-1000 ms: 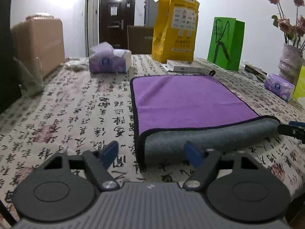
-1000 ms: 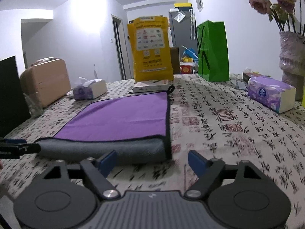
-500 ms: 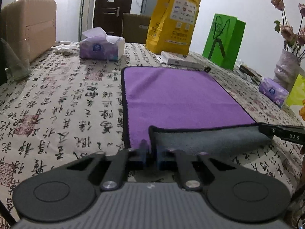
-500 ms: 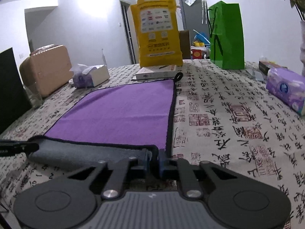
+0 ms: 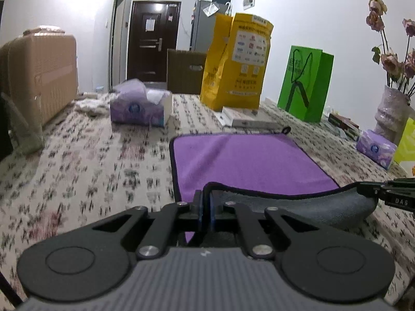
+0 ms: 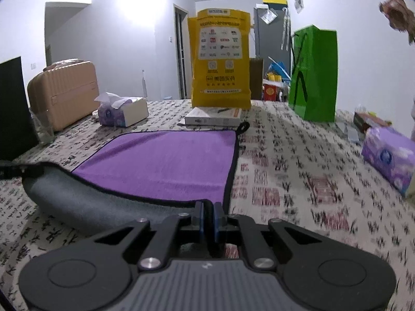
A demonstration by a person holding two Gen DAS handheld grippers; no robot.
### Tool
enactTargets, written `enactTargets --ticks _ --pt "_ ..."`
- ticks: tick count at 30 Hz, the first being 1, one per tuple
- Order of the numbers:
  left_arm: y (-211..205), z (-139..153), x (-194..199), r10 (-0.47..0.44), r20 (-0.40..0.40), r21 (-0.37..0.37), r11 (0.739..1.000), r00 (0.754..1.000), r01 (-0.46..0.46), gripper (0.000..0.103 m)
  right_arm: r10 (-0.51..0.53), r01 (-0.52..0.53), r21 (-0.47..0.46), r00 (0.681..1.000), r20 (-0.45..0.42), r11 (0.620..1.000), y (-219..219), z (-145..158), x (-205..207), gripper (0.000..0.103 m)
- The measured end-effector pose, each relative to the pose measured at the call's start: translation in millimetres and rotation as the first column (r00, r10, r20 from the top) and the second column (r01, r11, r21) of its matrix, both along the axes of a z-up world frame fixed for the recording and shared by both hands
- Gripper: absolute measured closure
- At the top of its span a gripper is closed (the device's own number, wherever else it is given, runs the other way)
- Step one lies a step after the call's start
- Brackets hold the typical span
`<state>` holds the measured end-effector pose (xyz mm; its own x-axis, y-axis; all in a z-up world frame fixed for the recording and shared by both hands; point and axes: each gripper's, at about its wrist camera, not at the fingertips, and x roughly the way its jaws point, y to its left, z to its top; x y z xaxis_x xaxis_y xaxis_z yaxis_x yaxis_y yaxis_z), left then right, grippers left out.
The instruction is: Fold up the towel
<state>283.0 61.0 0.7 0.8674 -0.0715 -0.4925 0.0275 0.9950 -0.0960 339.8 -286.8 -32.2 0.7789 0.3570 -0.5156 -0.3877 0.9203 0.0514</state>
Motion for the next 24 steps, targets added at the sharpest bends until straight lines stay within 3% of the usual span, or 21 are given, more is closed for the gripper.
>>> enactTargets --ticks 12,24 --pt "9.9 22.6 56.3 -0.003 0.084 0.035 0.999 0.996 0.000 0.097 0.040 -0.037 -0.044 0.997 0.065 0.998 16.6 17.4 56.9 0.097" --pt "26.3 15.3 134.5 0.001 0.051 0.069 0.998 0.999 -0.005 0.097 0.063 -0.061 -0.037 0.997 0.042 0.997 33.7 20.7 147.1 0.098"
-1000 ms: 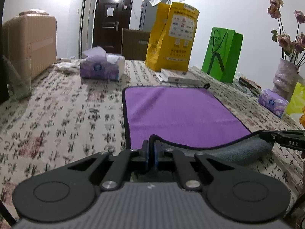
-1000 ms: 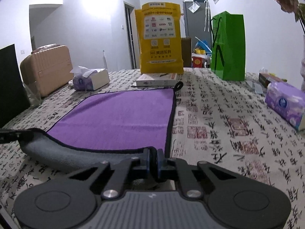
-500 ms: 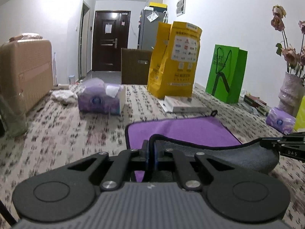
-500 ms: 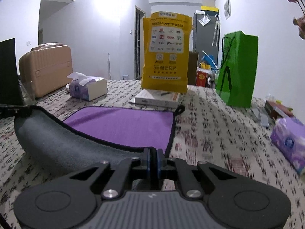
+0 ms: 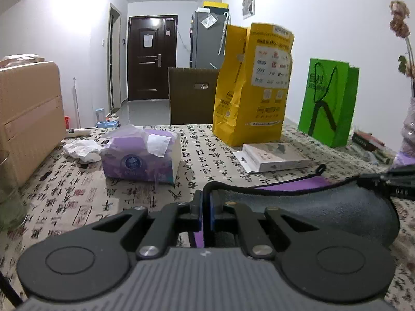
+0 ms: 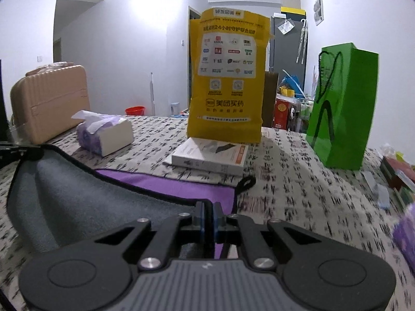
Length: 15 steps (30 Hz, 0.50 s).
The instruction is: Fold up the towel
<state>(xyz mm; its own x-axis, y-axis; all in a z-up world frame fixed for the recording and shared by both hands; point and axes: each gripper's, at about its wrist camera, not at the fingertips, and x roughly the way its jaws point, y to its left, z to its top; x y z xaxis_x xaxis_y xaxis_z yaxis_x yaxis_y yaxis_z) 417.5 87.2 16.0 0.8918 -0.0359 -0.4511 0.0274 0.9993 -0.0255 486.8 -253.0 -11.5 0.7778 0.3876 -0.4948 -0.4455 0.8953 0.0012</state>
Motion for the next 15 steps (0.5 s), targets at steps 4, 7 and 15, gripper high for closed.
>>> enactTargets --ticks 4,7,15 --pt "5.9 -5.3 22.0 0.005 -0.019 0.001 1.000 1.000 -0.005 0.097 -0.003 0.003 -0.009 1.000 -0.011 1.000 9.4 -2.8 30.7 0.098" --pt "11.5 -9.1 36.4 0.007 -0.032 -0.004 1.000 0.999 -0.007 0.097 -0.004 0.004 -0.010 1.000 -0.031 1.000 14.7 -6.7 51.4 0.098" --pt "23.2 -22.5 62.2 0.025 -0.052 -0.042 0.999 0.998 -0.027 0.097 -0.001 -0.001 -0.031 0.998 -0.059 1.000 25.7 -19.2 78.9 0.098"
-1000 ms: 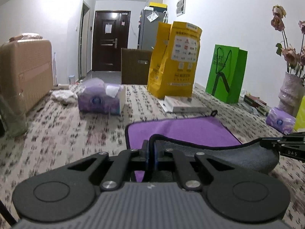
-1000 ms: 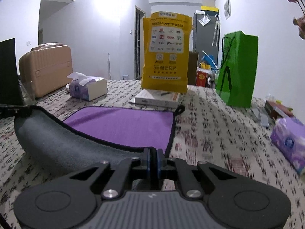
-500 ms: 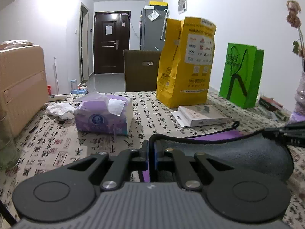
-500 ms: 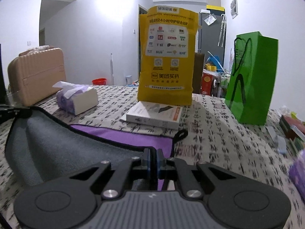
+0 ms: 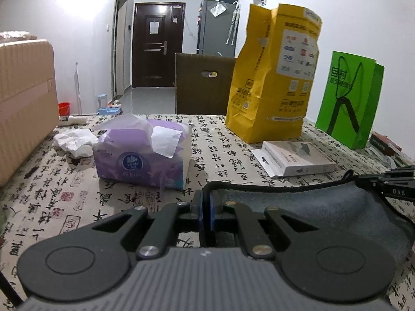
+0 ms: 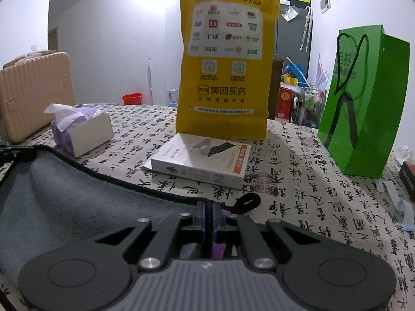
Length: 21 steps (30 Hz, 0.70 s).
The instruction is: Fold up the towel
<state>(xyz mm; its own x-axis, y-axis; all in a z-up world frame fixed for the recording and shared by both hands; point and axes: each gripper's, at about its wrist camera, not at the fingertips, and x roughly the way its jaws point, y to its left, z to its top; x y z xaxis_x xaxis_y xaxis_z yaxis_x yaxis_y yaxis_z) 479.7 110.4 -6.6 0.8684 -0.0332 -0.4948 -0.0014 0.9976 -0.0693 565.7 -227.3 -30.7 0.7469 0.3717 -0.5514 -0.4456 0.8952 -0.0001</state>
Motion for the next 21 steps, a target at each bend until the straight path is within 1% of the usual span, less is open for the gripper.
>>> enactTargets --ticks 7,16,17,18,19,20,21 --pt "4.4 -10.5 14.1 -0.001 -0.025 -0.009 1.000 1.000 0.001 0.097 -0.003 0.003 -0.008 1.000 -0.007 1.000 3.7 -7.2 12.9 0.098" --pt "10.1 -25.0 22.7 0.014 -0.061 -0.025 1.000 0.998 -0.015 0.095 -0.022 0.022 0.008 0.999 -0.032 1.000 2.3 -23.0 21.9 0.097" --pt "11.0 -27.4 23.7 0.019 -0.071 -0.023 1.000 0.997 -0.020 0.094 -0.024 0.024 0.012 0.999 -0.031 1.000 1.4 -22.6 22.1 0.097" --pt "11.9 -29.5 24.9 0.019 -0.084 -0.022 1.000 0.996 -0.021 0.089 -0.028 0.028 0.014 0.999 -0.029 0.999 0.7 -22.6 21.9 0.096" --pt "13.2 -31.5 25.7 0.022 -0.092 -0.025 0.999 0.995 -0.024 0.080 -0.031 0.031 0.019 0.999 -0.029 0.999 -0.1 -22.6 22.0 0.091" --pt "14.5 -33.1 25.7 0.026 -0.093 -0.029 0.999 0.995 -0.029 0.075 -0.032 0.032 0.026 0.999 -0.030 0.999 -1.1 -22.5 22.0 0.087" --pt "15.4 -33.3 24.9 0.032 -0.091 -0.031 0.999 0.995 -0.035 0.066 -0.043 0.044 0.026 0.999 -0.027 0.999 -2.1 -22.3 22.1 0.066"
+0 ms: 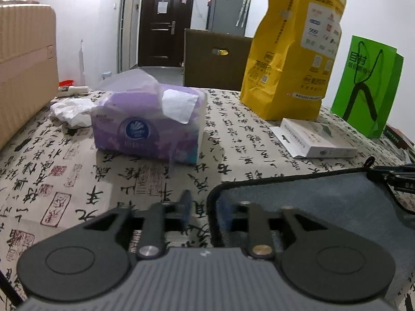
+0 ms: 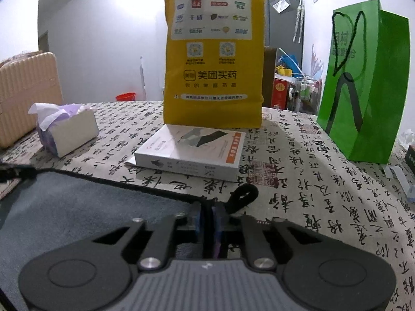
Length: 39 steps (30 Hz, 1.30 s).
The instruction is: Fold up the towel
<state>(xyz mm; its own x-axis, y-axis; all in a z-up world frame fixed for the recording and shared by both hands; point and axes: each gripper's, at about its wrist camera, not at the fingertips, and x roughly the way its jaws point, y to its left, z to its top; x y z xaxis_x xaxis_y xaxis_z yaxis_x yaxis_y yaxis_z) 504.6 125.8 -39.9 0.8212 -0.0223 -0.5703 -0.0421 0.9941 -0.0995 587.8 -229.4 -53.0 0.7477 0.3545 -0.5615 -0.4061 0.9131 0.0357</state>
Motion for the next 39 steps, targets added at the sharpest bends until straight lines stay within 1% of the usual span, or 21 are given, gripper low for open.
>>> enactTargets --ticks 1,2,3,4,6,7,9,13,14,15,17,18,19,21,22,23,26,30,35,39 --pt "1.5 0.9 -1.2 0.001 0.005 -0.011 1.000 1.000 -0.001 0.057 -0.017 0.017 0.000 1.000 0.004 1.000 -1.2 0.2 -0.1 0.039" --pt "2.7 1.9 -3.4 -0.006 0.016 -0.025 1.000 1.000 0.006 0.054 -0.033 0.033 0.003 0.999 0.012 0.999 -2.7 0.8 -0.8 0.030" --pt "2.0 2.2 -5.3 -0.013 0.023 -0.026 1.000 1.000 0.014 0.048 -0.045 0.044 0.014 0.999 0.026 0.999 -5.2 2.0 -2.7 0.026" --pt "0.4 2.2 -7.3 -0.022 0.030 -0.018 1.000 0.999 0.023 0.044 -0.053 0.052 0.025 0.998 0.045 0.998 -7.6 3.4 -5.4 0.027" --pt "-4.4 3.1 -10.1 -0.038 0.046 0.005 0.999 0.998 0.038 0.041 -0.045 0.043 0.038 0.997 0.060 0.998 -9.5 4.7 -8.5 0.025" --pt "-6.5 3.4 -11.2 -0.043 0.052 0.015 0.999 0.998 0.043 0.039 -0.043 0.041 0.036 0.997 0.061 0.999 -9.3 4.9 -8.8 0.020" --pt "-8.6 4.3 -12.6 -0.050 0.058 0.023 0.999 0.997 0.049 0.036 -0.050 0.049 0.028 0.997 0.056 0.998 -8.6 5.2 -7.5 0.015" --pt "-7.5 5.0 -12.3 -0.033 0.061 0.017 0.999 0.998 0.032 0.029 -0.066 0.064 0.046 0.997 0.043 0.997 -12.6 5.0 -5.0 0.015" --pt "-7.0 5.2 -12.3 -0.022 0.060 0.016 1.000 0.998 0.021 0.027 -0.067 0.065 0.052 0.997 0.044 0.997 -13.7 5.2 -5.4 0.015" --pt "-6.3 5.3 -13.2 -0.007 0.063 0.015 1.000 0.998 0.006 0.023 -0.070 0.067 0.055 0.996 0.046 0.996 -14.1 5.1 -6.1 0.015" --pt "-4.9 6.0 -16.4 0.020 0.073 0.009 1.000 0.997 -0.021 0.020 -0.071 0.068 0.068 0.996 0.051 0.995 -16.5 5.7 -7.7 0.015" --pt "-4.4 6.4 -18.1 0.030 0.072 0.007 1.000 0.997 -0.030 0.016 -0.072 0.068 0.073 0.996 0.049 0.995 -17.9 5.8 -9.0 0.015" --pt "-4.1 6.5 -20.0 0.042 0.070 0.009 0.999 0.997 -0.043 0.010 -0.069 0.065 0.079 0.997 0.047 0.995 -18.8 5.8 -10.5 0.015" --pt "-4.6 7.6 -26.0 0.066 0.080 0.013 0.998 0.995 -0.067 0.006 -0.056 0.052 0.084 0.998 0.041 0.995 -19.5 5.7 -14.1 0.015" --pt "-5.1 8.6 -29.3 0.066 0.083 0.013 0.998 0.994 -0.068 0.002 -0.052 0.049 0.078 0.998 0.038 0.996 -19.4 5.6 -16.4 0.015" --pt "-6.0 9.5 -32.5 0.067 0.084 0.017 0.997 0.994 -0.069 0.000 -0.052 0.049 0.073 0.998 0.038 0.996 -19.1 5.9 -19.0 0.015" --pt "-11.3 13.2 -43.0 0.064 0.075 0.041 0.997 0.995 -0.067 0.000 -0.051 0.048 0.068 0.998 0.035 0.997 -19.6 7.9 -28.9 0.015" --pt "-24.7 23.1 -62.7 0.014 0.088 0.083 0.996 0.996 -0.021 0.000 -0.038 0.036 0.055 0.999 0.034 0.998 -20.0 14.3 -45.8 0.015" --pt "-37.6 38.8 -86.0 -0.009 0.114 0.093 0.996 0.993 -0.002 0.000 -0.022 0.021 0.034 0.999 0.046 0.999 -21.2 28.6 -69.1 0.015" --pt "-44.3 52.5 -103.4 -0.017 0.133 0.103 0.995 0.991 0.003 0.000 -0.019 0.017 0.034 0.998 0.061 0.999 -24.5 41.1 -86.6 0.014"
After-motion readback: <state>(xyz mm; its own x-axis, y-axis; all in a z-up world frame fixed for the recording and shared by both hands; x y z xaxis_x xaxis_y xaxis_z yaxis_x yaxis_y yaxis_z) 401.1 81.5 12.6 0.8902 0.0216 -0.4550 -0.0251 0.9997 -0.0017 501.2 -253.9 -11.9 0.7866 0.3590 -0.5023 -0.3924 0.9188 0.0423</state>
